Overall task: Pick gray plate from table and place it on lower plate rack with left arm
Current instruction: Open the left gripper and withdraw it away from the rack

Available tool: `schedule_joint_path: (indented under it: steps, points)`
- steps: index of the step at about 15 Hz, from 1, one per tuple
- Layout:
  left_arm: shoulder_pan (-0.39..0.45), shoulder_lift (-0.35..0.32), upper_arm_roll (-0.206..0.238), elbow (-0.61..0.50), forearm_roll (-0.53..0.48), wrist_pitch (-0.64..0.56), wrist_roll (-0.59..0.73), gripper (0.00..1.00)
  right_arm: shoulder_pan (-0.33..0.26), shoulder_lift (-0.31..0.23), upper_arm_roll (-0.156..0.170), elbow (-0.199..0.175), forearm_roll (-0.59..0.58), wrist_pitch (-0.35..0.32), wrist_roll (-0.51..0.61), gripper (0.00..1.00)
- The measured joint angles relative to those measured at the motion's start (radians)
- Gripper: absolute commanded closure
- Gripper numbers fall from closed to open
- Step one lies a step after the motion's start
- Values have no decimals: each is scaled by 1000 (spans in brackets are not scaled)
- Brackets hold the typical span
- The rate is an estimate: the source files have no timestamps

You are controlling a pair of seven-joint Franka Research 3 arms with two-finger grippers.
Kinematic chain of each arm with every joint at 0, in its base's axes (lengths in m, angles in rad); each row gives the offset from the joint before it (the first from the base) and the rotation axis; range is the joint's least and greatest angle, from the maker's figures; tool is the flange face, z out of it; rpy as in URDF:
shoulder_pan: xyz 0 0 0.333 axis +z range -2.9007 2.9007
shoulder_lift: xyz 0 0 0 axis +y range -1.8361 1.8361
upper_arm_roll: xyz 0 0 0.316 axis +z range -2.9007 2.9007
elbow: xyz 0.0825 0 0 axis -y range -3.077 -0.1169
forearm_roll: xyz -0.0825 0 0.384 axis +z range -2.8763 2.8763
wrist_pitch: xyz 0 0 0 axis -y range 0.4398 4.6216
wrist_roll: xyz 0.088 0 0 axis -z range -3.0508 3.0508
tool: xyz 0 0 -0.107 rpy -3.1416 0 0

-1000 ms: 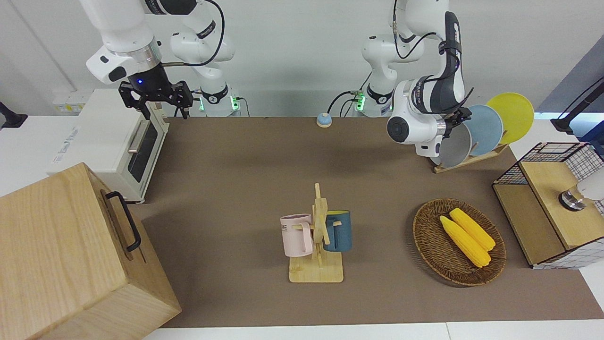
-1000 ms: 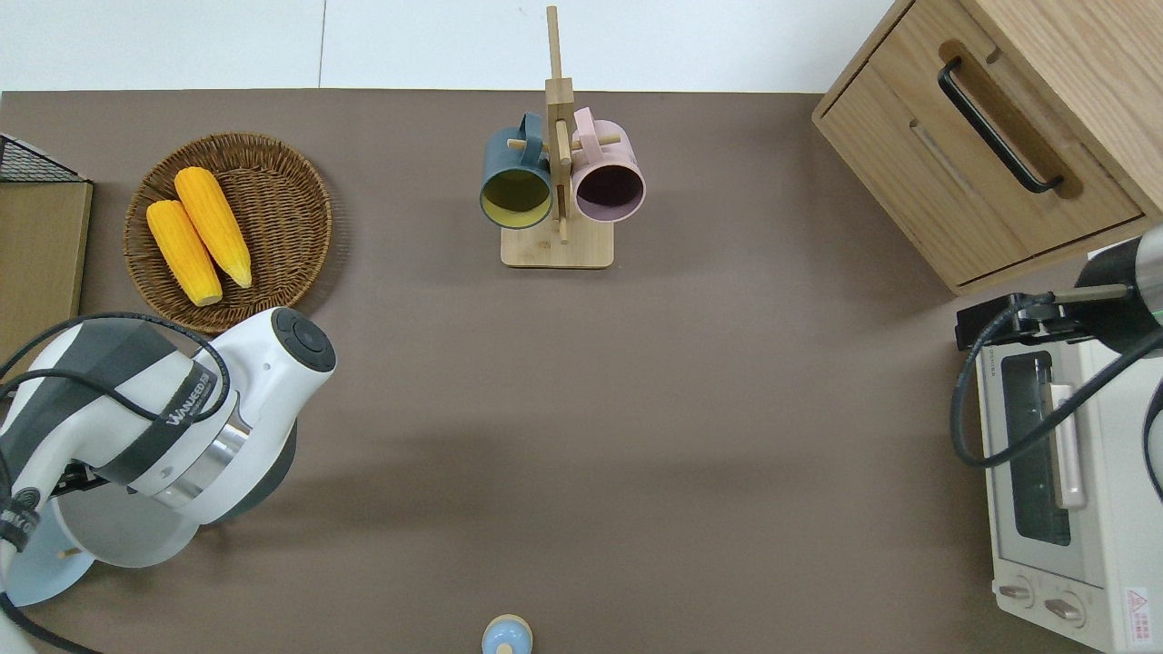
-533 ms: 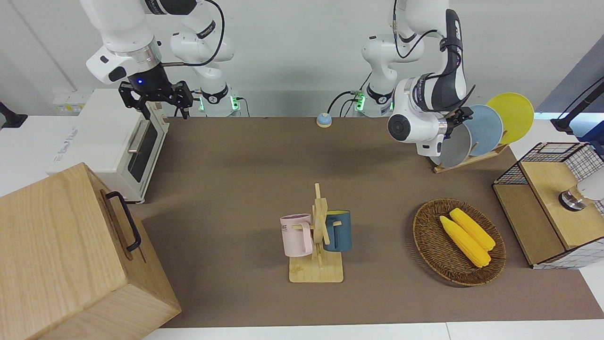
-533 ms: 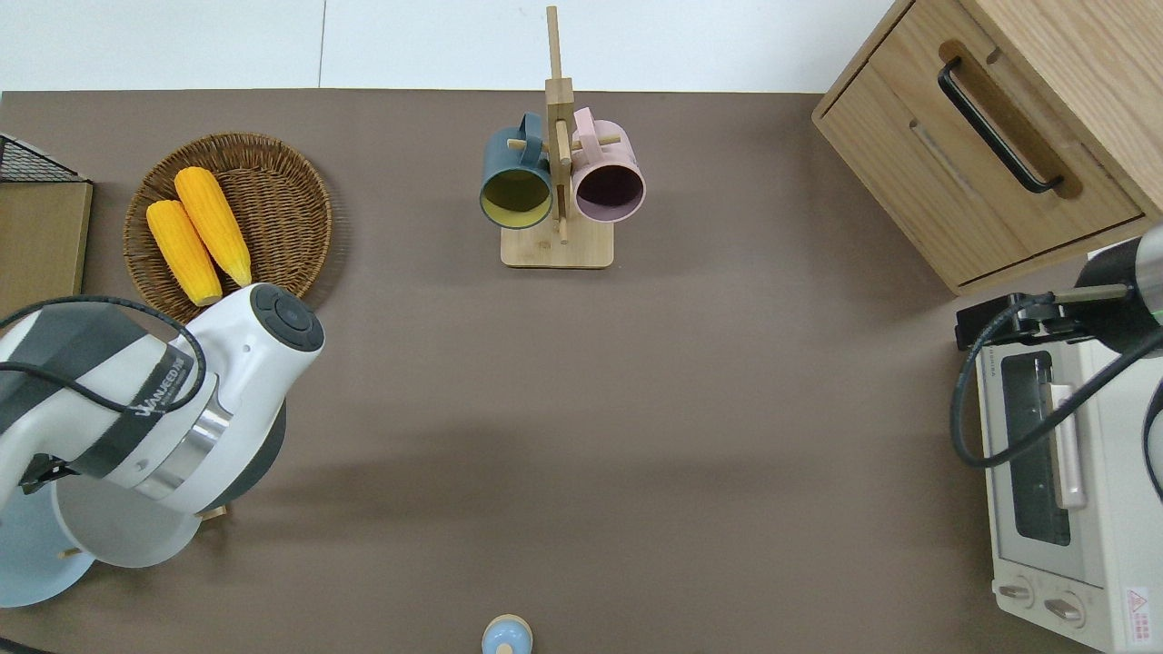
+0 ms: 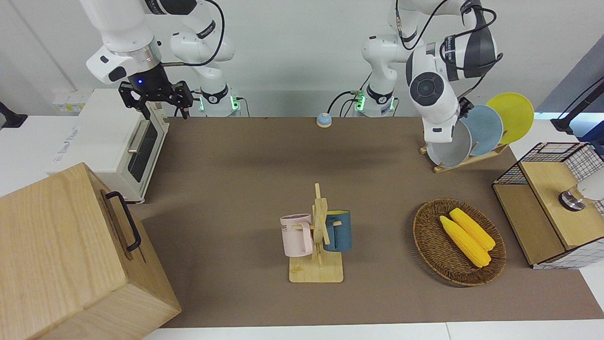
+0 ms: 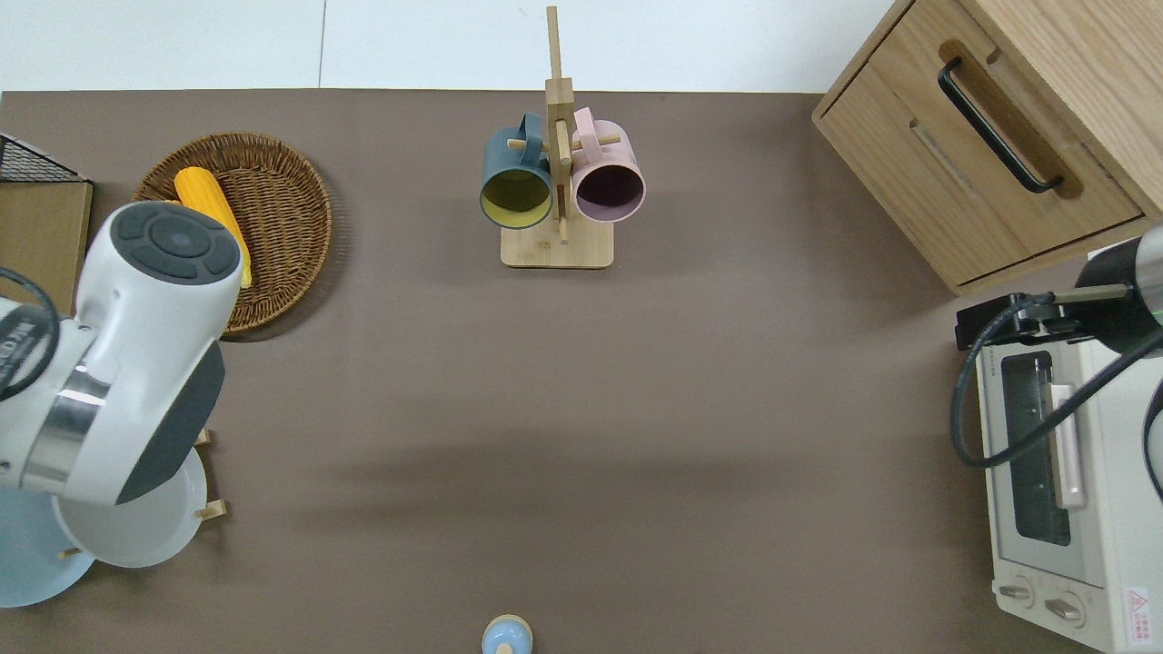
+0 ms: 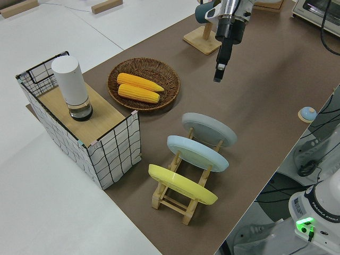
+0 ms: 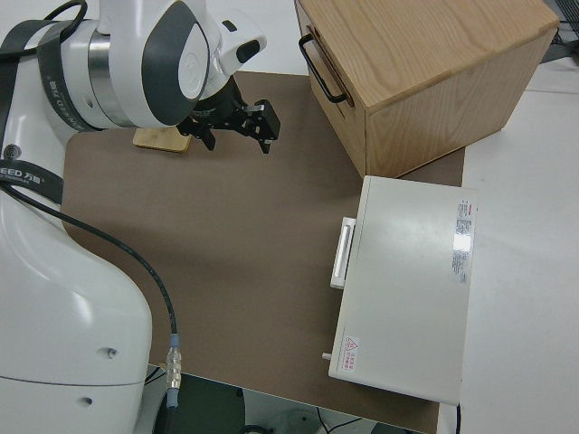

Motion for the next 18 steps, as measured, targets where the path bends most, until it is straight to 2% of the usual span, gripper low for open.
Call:
schedule_joint_path:
  steps: [4, 10, 13, 18]
  points:
    - [1, -8, 20, 144, -163, 2, 70, 0, 0, 0, 0, 0, 0, 0, 0, 17]
    - [2, -11, 124, 302, -466, 44, 231, 0, 0, 0, 0, 0, 0, 0, 0, 17]
    - [3, -23, 146, 331, -502, 97, 290, 0, 0, 0, 0, 0, 0, 0, 0, 17]
    - [3, -71, 152, 315, -506, 98, 328, 0, 0, 0, 0, 0, 0, 0, 0, 17]
